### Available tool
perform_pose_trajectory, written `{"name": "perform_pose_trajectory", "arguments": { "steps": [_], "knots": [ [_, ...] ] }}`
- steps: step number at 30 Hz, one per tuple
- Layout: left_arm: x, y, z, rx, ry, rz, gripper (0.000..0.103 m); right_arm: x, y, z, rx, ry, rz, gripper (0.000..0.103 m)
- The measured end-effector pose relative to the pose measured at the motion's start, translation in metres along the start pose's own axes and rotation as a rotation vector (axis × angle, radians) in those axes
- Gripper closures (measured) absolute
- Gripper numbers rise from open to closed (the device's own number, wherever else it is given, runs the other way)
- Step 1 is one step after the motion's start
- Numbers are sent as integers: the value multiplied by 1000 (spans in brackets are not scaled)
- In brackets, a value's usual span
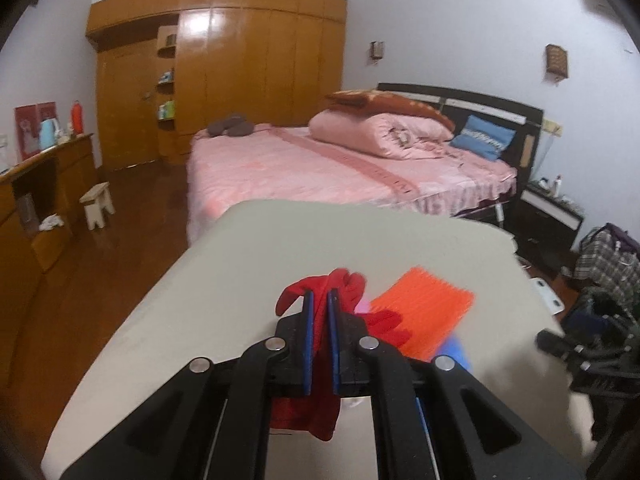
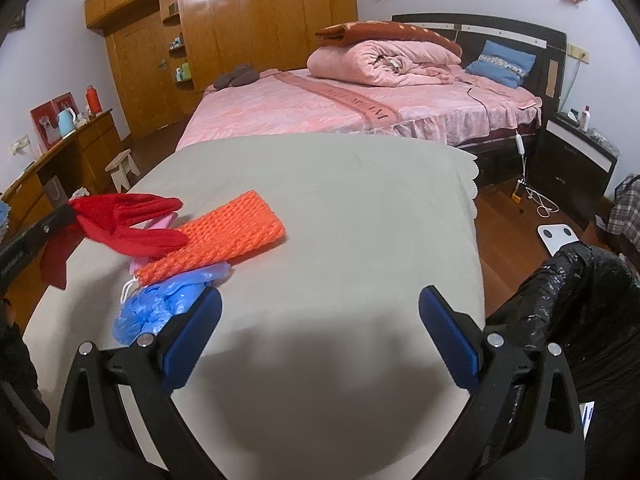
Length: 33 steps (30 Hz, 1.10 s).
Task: Collect trash
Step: 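Lift the red glove off the pile with the left tool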
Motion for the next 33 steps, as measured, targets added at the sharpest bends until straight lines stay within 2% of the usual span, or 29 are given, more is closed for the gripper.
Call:
{"name": "perform_pose_trajectory", "arguments": {
  "steps": [8,12,14,15,16,18,19,22,30,32,33],
  "knots": [
    [-29,22,8,-46,-124,-27,96,-12,7,10,-22,-13,-16,7],
    [-29,30,17,-89,-107,-13,94,-14,10,14,-32,-14,-14,7],
    [-25,33,22,-99,-90,-7,77,-15,10,15,-36,-14,-16,7],
    [-25,34,22,-101,-88,-7,62,-16,10,16,-38,-13,-18,7],
    [-24,35,25,-100,-87,-9,53,-16,11,17,-40,-13,-19,7],
    [-21,37,30,-112,-76,-7,50,-17,12,18,-42,-11,-20,7],
    [-21,38,32,-117,-78,-6,44,-17,13,18,-43,-10,-20,7],
    [-18,41,41,-142,-70,-3,36,-18,13,20,-48,-10,-23,7],
    [-12,55,66,-263,-67,4,35,-21,13,25,-58,-12,-28,7],
    [-14,59,71,-295,-54,-4,47,-23,14,27,-59,-15,-30,7],
    [-14,62,74,-316,-46,-5,58,-24,14,28,-61,-15,-32,7]
  ]
}}
Point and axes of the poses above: each gripper's, at about its wrist camera, not at the fingertips, and z roughly the way its jaws point, x to its right, y to its underside, the point moved 5 cm from there along z, roughly the way its jaws point, and after that the axes turned 15 degrees about -y, right-handed, at the moved point
